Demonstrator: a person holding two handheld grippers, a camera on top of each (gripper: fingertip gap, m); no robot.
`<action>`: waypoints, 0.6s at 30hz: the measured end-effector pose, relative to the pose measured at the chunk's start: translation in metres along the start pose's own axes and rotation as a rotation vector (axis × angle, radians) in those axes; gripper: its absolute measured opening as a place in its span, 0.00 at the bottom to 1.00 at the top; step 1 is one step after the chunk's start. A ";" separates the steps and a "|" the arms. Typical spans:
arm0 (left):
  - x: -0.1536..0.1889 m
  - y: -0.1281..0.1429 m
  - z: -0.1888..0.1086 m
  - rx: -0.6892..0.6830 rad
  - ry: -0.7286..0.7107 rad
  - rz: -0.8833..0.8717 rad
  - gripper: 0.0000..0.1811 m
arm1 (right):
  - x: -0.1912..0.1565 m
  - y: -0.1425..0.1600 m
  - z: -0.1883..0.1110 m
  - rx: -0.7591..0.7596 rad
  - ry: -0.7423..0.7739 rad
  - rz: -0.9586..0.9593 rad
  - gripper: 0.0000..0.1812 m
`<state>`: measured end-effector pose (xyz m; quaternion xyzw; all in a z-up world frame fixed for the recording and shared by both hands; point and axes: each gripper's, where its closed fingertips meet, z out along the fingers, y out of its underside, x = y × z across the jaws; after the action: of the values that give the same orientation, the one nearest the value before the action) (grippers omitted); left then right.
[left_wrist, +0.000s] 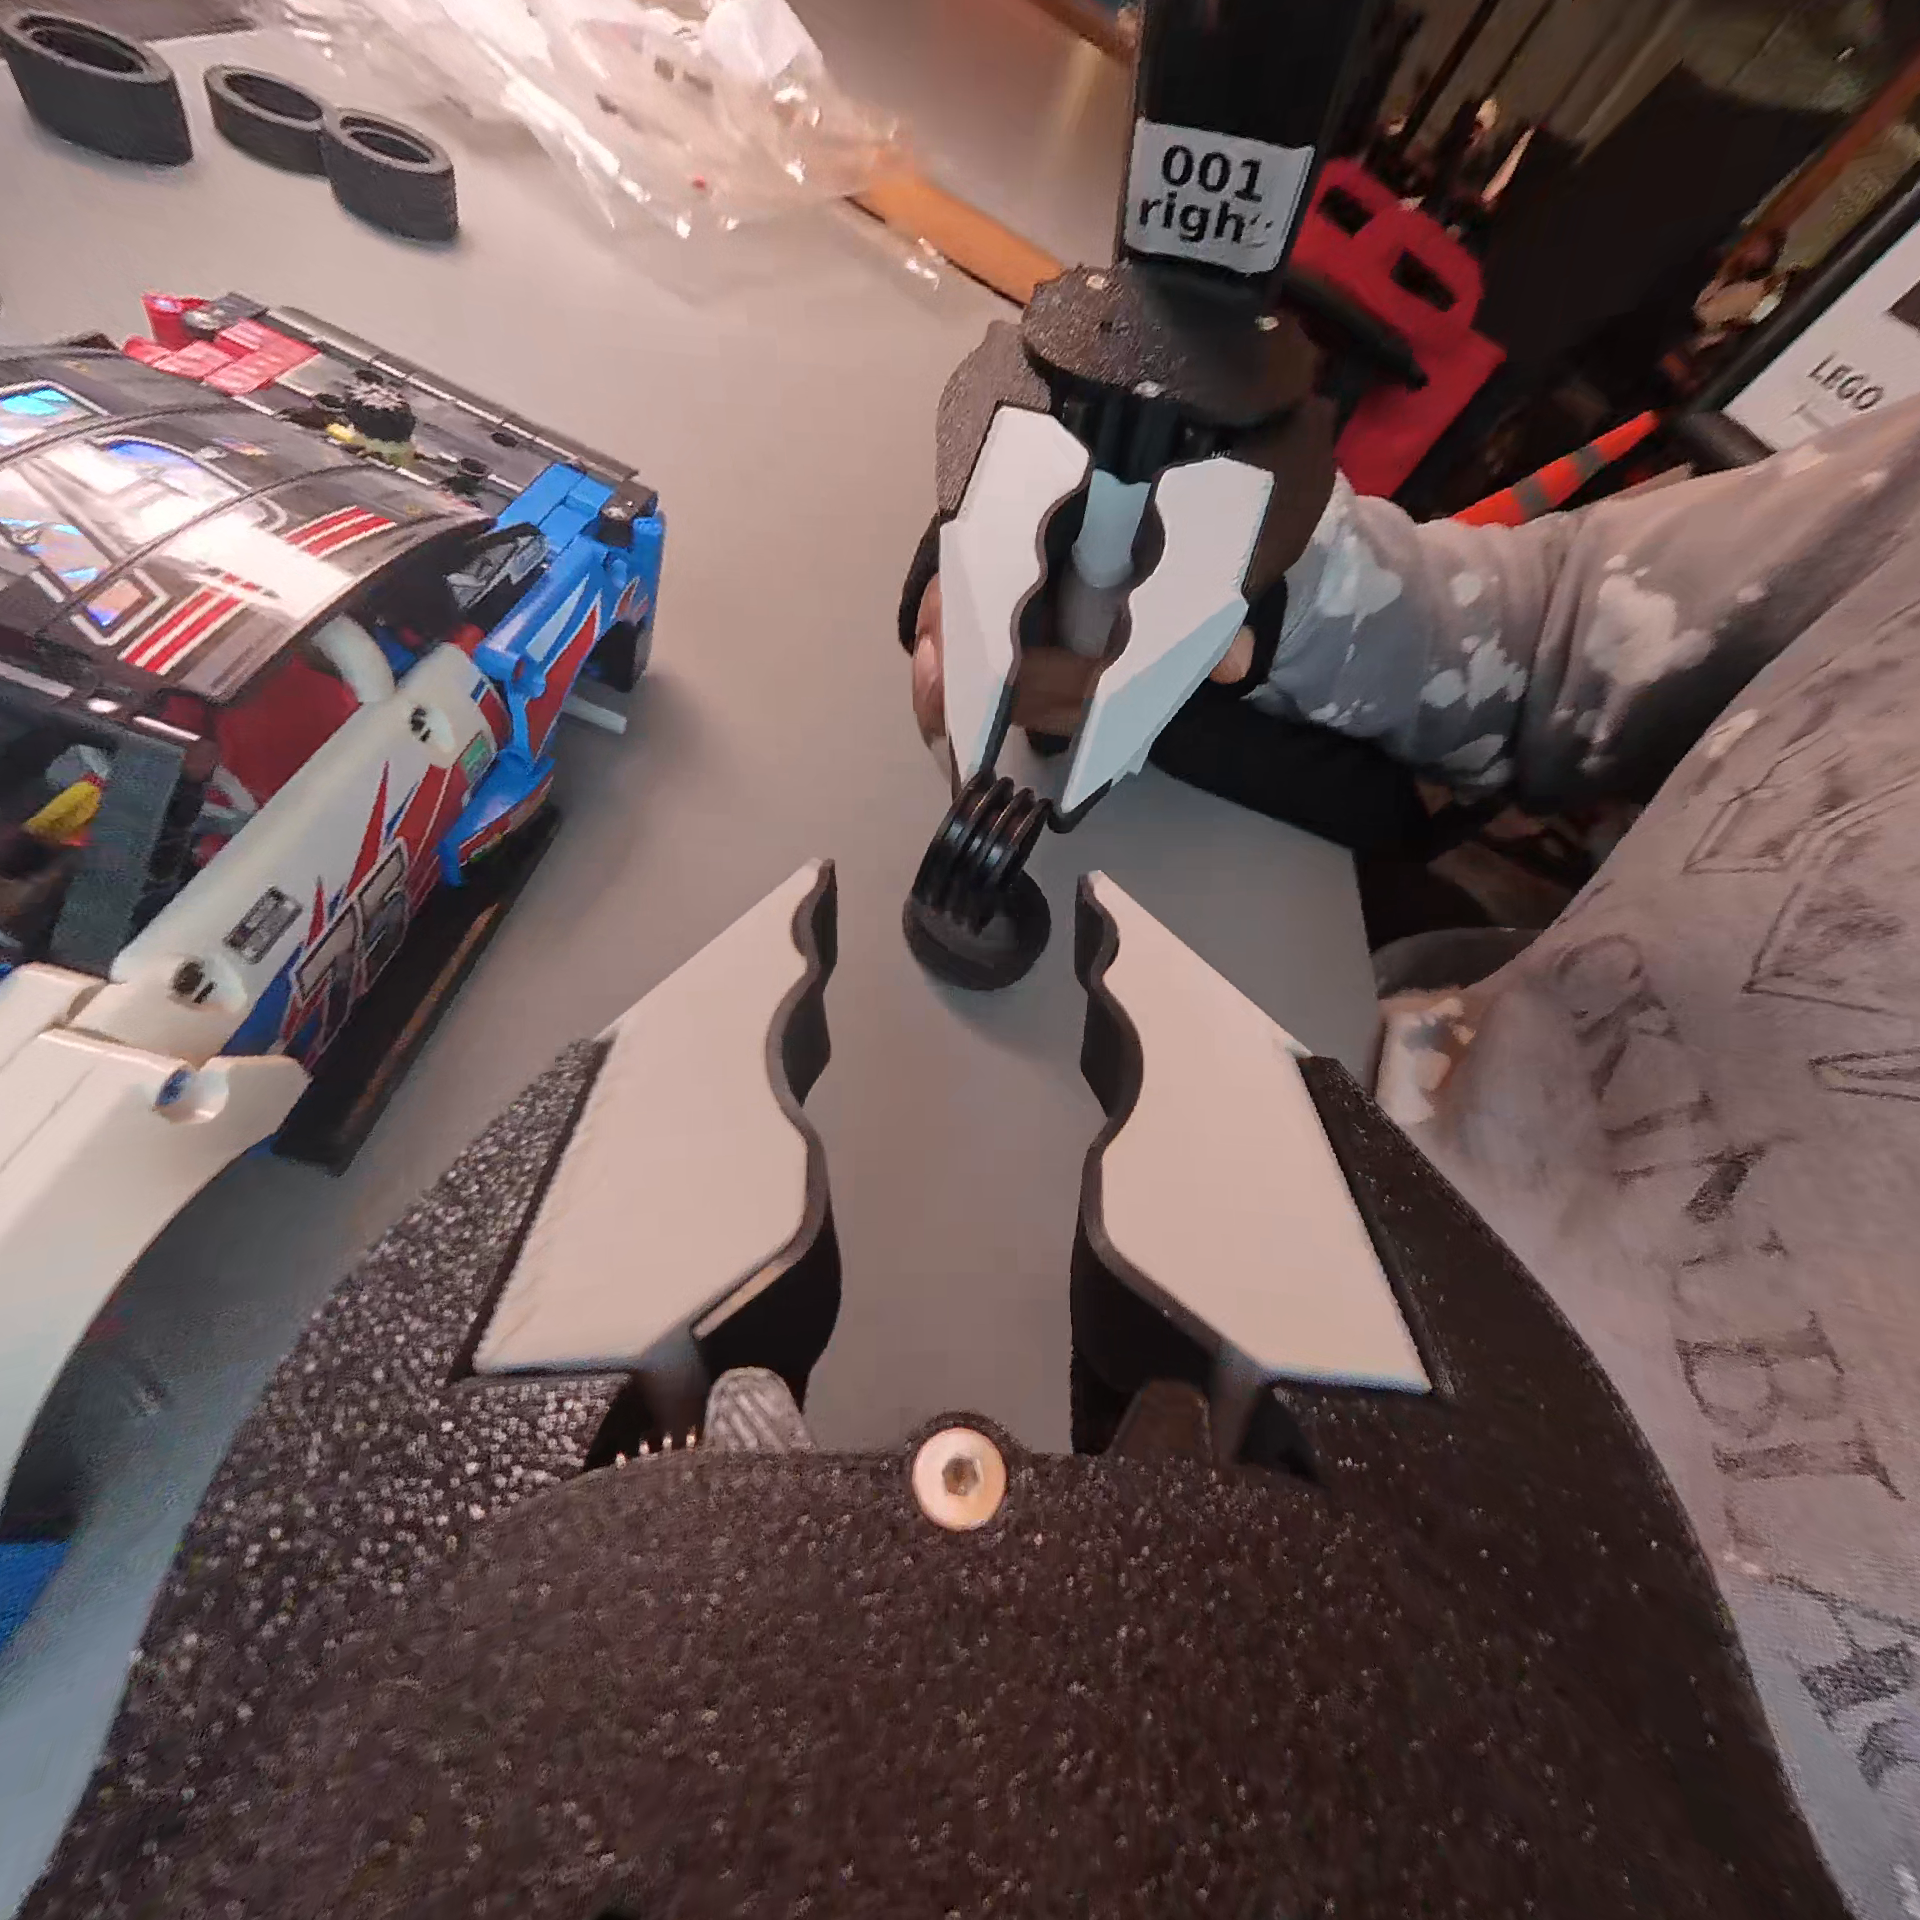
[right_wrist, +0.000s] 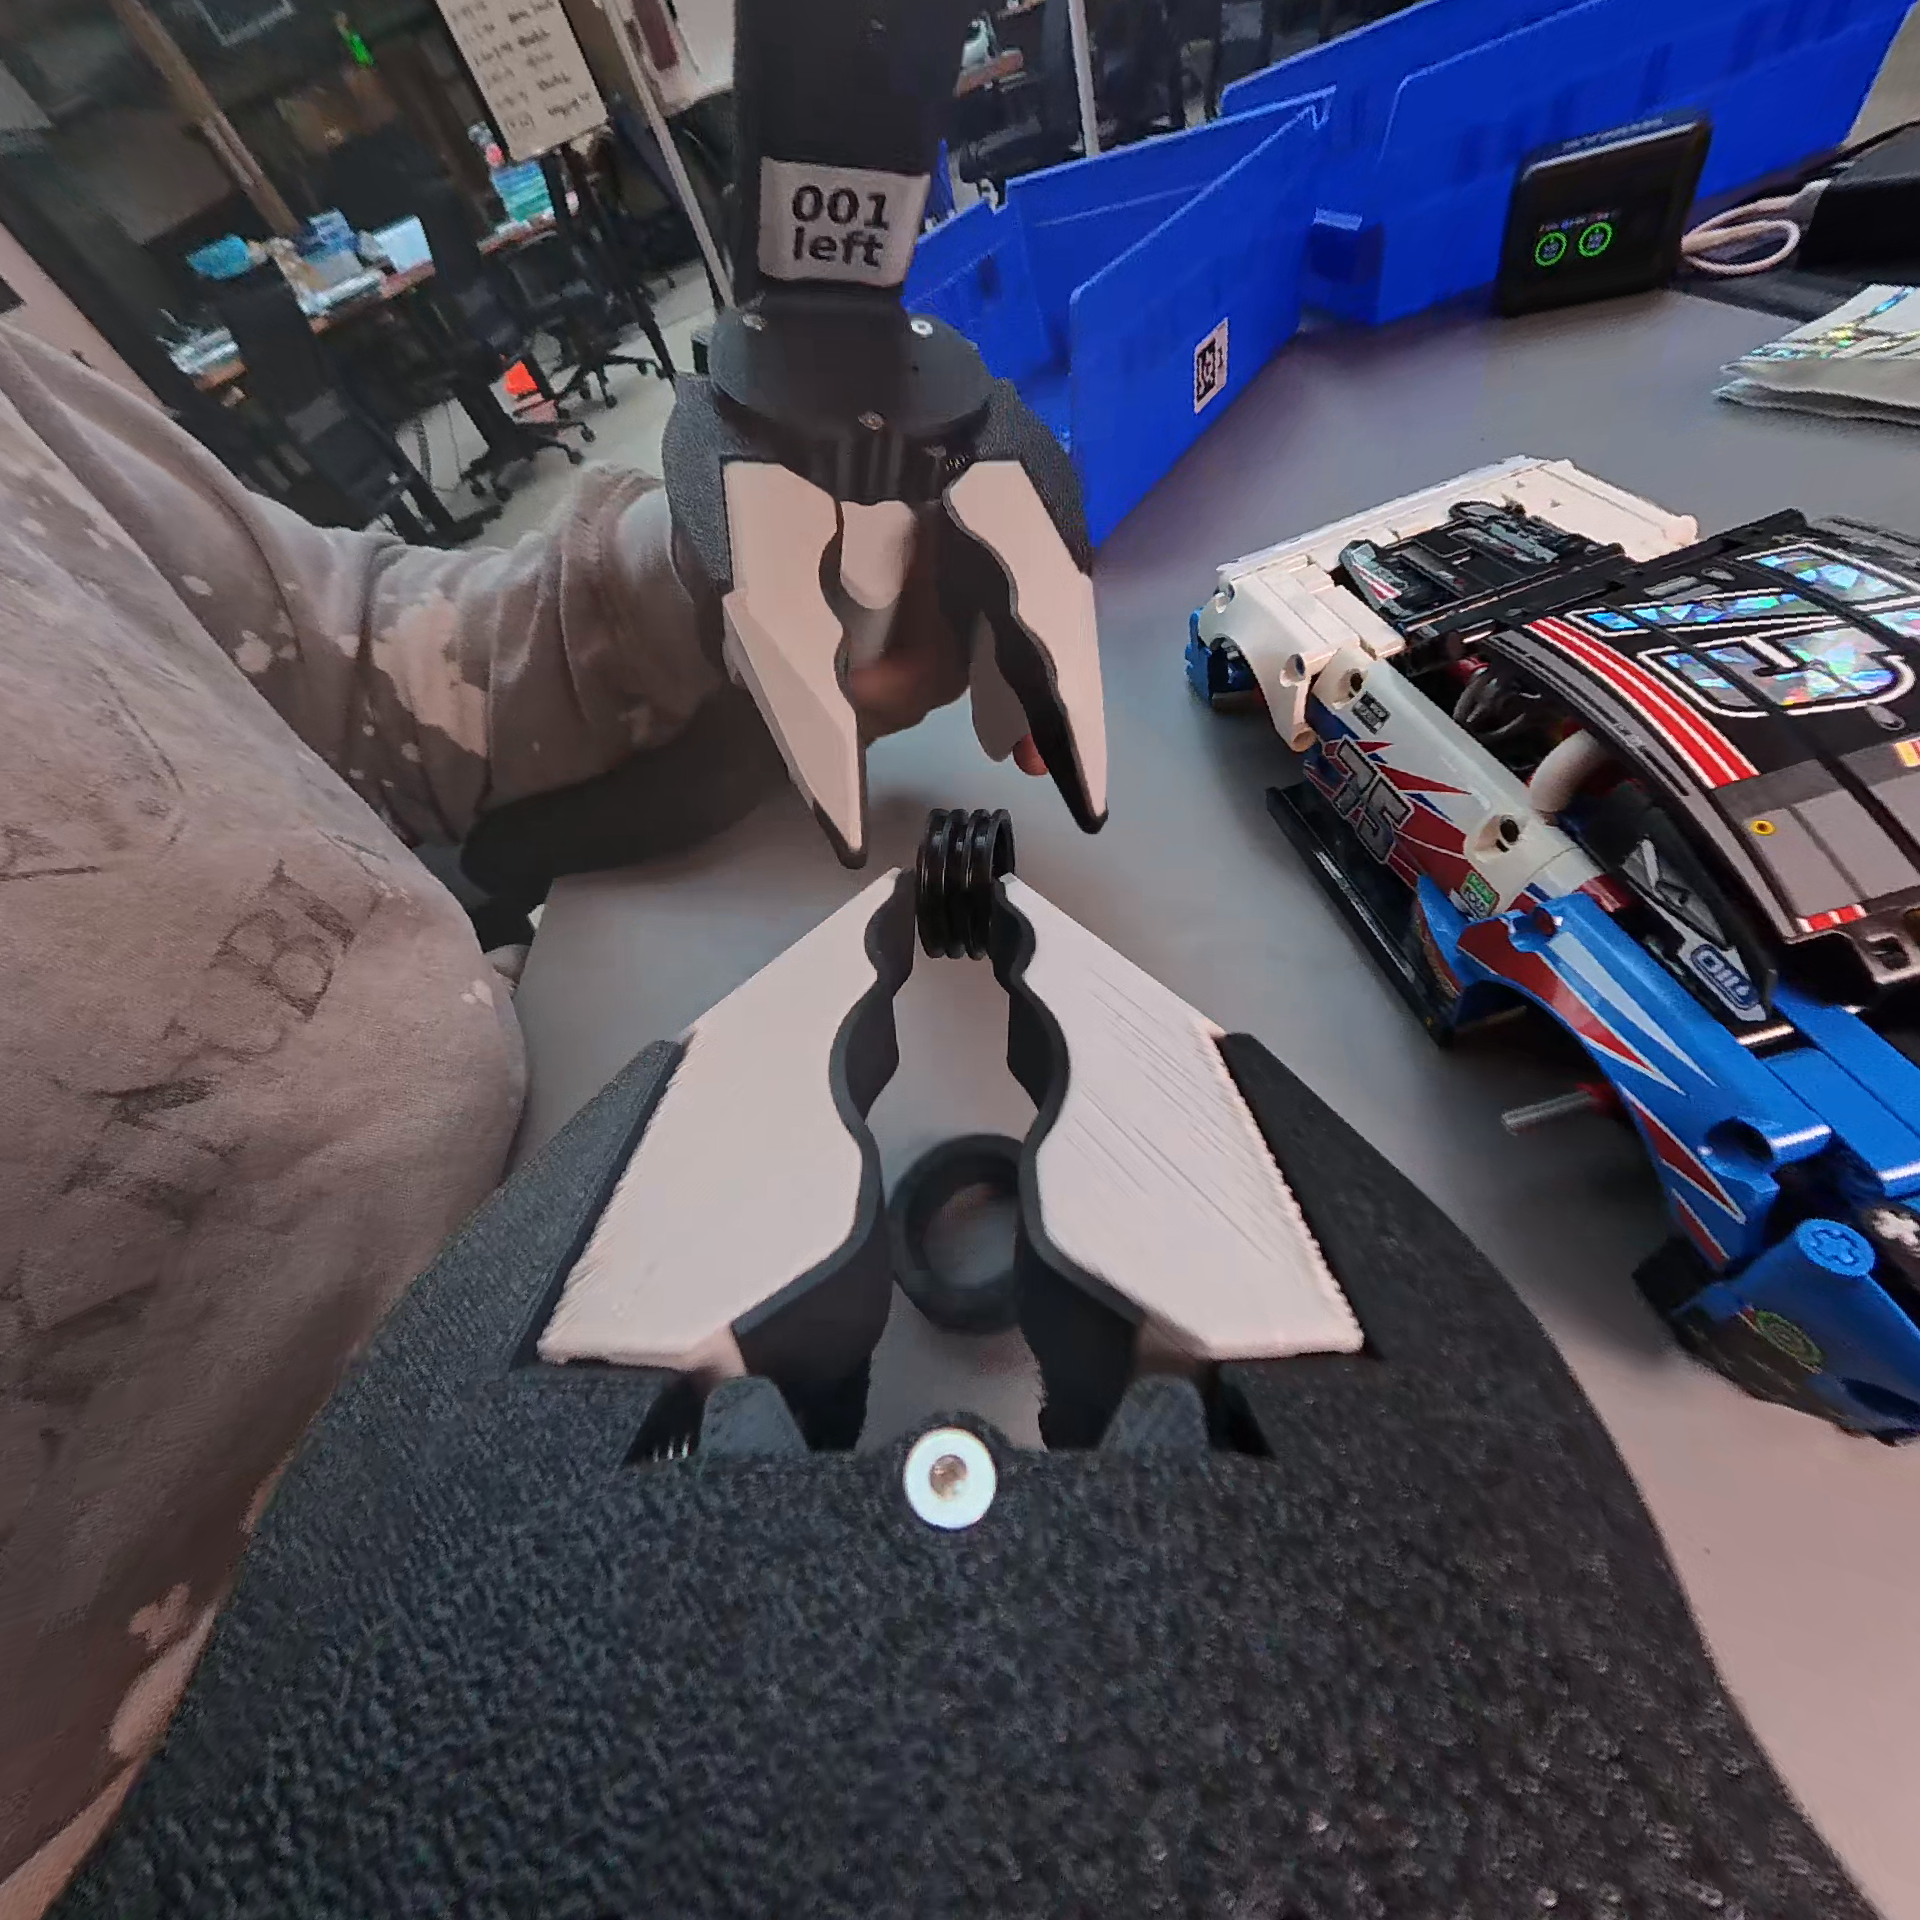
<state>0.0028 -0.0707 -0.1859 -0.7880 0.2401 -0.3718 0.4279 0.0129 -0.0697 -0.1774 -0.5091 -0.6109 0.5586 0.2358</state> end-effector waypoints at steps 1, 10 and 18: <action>0.003 -0.002 0.001 0.016 0.017 -0.007 0.23 | -0.002 -0.003 0.000 0.015 -0.015 0.010 0.07; -0.004 -0.030 -0.041 0.089 -0.154 0.069 0.08 | 0.017 -0.020 -0.018 0.060 0.140 -0.043 0.21; -0.097 -0.038 -0.310 0.009 -1.033 0.032 0.05 | 0.018 0.038 -0.031 -0.360 0.195 -0.281 0.30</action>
<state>-0.2992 -0.1373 -0.0790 -0.8631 0.0079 0.0714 0.4998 0.0462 -0.0450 -0.2089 -0.5043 -0.7398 0.3508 0.2744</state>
